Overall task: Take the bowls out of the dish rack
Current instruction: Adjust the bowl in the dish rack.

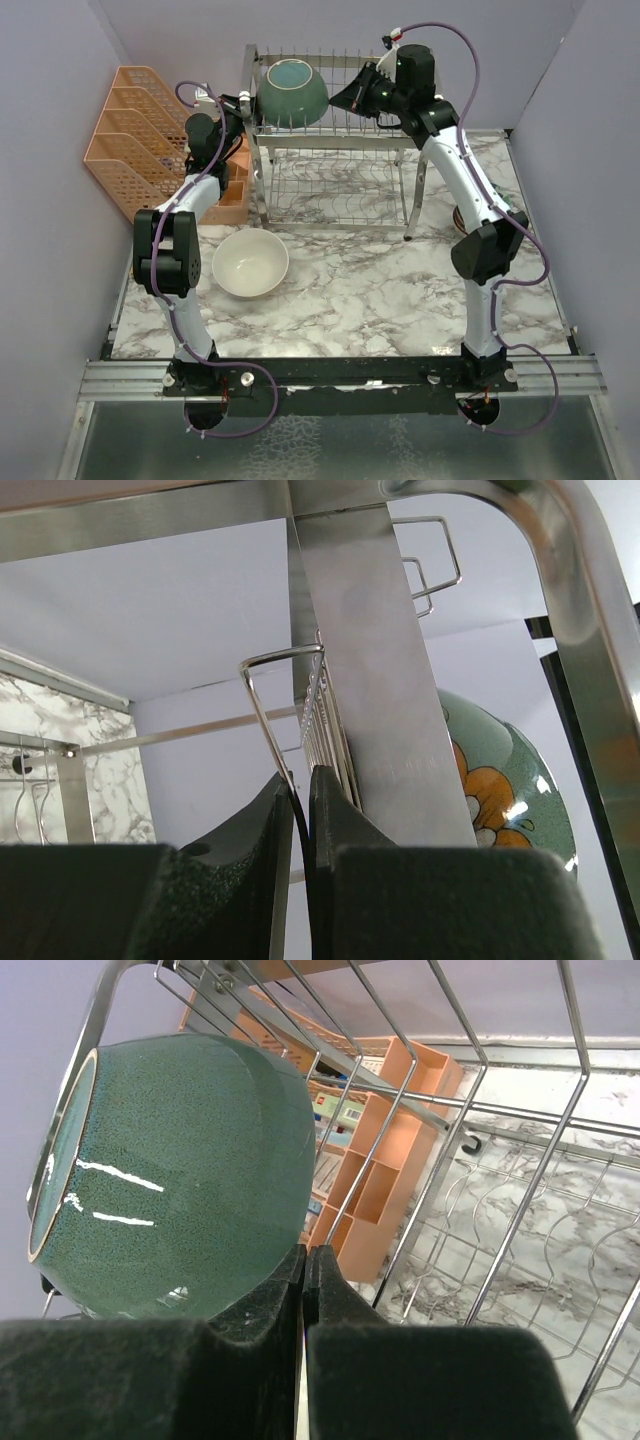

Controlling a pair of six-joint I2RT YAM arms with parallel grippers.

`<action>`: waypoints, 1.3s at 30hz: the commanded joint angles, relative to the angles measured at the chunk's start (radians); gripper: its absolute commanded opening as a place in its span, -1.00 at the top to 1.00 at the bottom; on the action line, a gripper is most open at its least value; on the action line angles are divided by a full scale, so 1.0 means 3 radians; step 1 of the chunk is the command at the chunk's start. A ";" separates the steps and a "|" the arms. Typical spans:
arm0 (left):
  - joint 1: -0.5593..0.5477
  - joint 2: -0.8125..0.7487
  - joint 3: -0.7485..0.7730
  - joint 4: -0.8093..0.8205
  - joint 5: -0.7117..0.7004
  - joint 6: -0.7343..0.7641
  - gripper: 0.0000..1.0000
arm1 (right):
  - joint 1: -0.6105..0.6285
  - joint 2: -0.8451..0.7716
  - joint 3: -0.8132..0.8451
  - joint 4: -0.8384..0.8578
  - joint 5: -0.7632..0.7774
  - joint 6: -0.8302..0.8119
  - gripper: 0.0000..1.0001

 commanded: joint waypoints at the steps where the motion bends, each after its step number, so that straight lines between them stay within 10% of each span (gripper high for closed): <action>1: -0.0458 -0.0351 0.0196 0.0849 0.0244 0.0108 0.88 | 0.0550 -0.0026 -0.0211 0.1650 -0.2117 0.1041 0.98; 16: -0.0460 -0.0338 0.0144 0.0882 0.0230 0.0069 0.89 | 0.0535 -0.0123 -0.0583 0.2166 -0.2222 0.1416 0.98; 39: -0.0457 -0.0244 0.0147 0.0941 0.0213 0.0001 0.89 | 0.0534 0.0134 -0.0496 0.2298 -0.2384 0.1636 0.47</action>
